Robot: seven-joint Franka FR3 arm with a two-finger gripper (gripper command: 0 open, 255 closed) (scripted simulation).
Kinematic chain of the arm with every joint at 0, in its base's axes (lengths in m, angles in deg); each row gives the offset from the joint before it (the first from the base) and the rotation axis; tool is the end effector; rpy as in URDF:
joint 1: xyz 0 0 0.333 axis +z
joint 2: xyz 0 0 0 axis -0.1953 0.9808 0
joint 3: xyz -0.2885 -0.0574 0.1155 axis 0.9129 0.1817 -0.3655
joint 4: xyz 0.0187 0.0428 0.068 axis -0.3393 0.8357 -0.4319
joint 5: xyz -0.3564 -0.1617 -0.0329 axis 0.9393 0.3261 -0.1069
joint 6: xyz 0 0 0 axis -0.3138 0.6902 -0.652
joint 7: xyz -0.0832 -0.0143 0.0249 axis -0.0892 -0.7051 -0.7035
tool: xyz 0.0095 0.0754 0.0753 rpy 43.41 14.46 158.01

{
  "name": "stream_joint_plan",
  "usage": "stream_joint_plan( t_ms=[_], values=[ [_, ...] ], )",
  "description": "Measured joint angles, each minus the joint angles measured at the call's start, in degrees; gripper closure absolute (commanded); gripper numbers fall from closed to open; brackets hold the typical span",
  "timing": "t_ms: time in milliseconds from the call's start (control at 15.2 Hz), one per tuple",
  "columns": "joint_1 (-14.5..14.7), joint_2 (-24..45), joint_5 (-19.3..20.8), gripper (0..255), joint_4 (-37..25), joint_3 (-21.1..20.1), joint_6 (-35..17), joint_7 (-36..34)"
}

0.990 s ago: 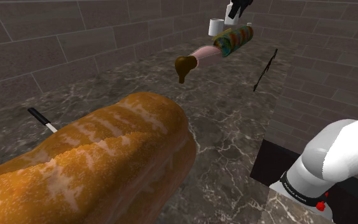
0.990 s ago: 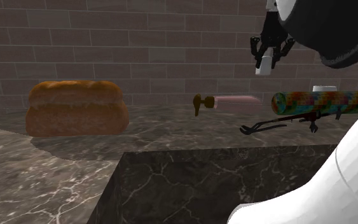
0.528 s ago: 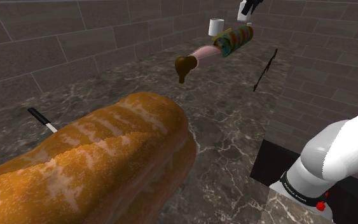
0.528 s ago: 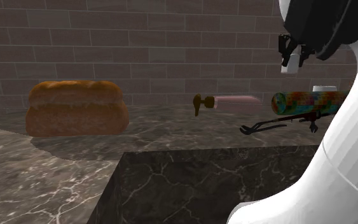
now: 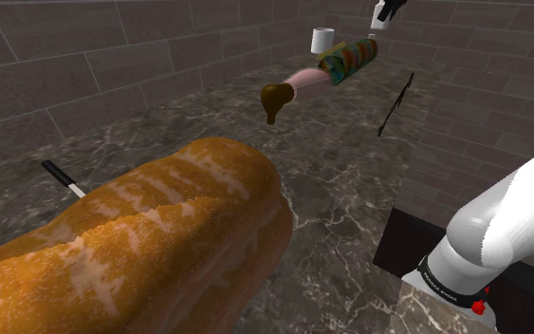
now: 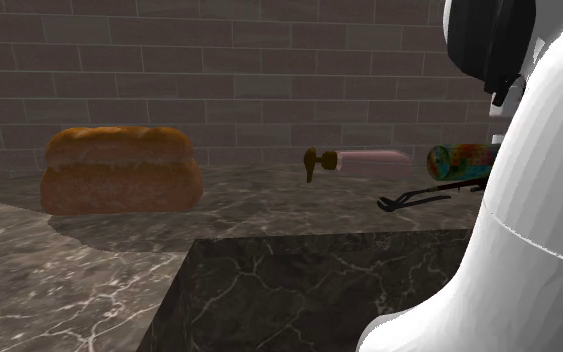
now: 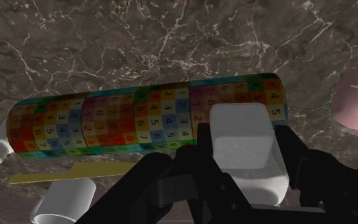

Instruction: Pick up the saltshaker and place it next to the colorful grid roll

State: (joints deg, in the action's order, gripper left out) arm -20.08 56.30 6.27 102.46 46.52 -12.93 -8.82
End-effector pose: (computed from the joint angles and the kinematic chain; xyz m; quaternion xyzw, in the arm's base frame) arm 0.4167 -0.2296 0.7676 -0.9819 -0.0749 -0.1721 0.0256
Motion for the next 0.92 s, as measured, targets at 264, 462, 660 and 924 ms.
stream_joint_plan(
  t_ms=[264, 462, 660, 924],
  values=[
    [-0.7, 0.4, -0.4, 255, 1.3, 1.4, -1.3, 2.3],
    [-0.7, -0.7, 0.0, 255, 4.7, 1.1, -3.6, 2.5],
    [-0.8, -1.9, 0.4, 255, 8.2, 0.9, -6.0, 2.7],
    [-0.9, -3.4, 0.8, 255, 13.0, 0.6, -9.4, 3.0]
  ],
)
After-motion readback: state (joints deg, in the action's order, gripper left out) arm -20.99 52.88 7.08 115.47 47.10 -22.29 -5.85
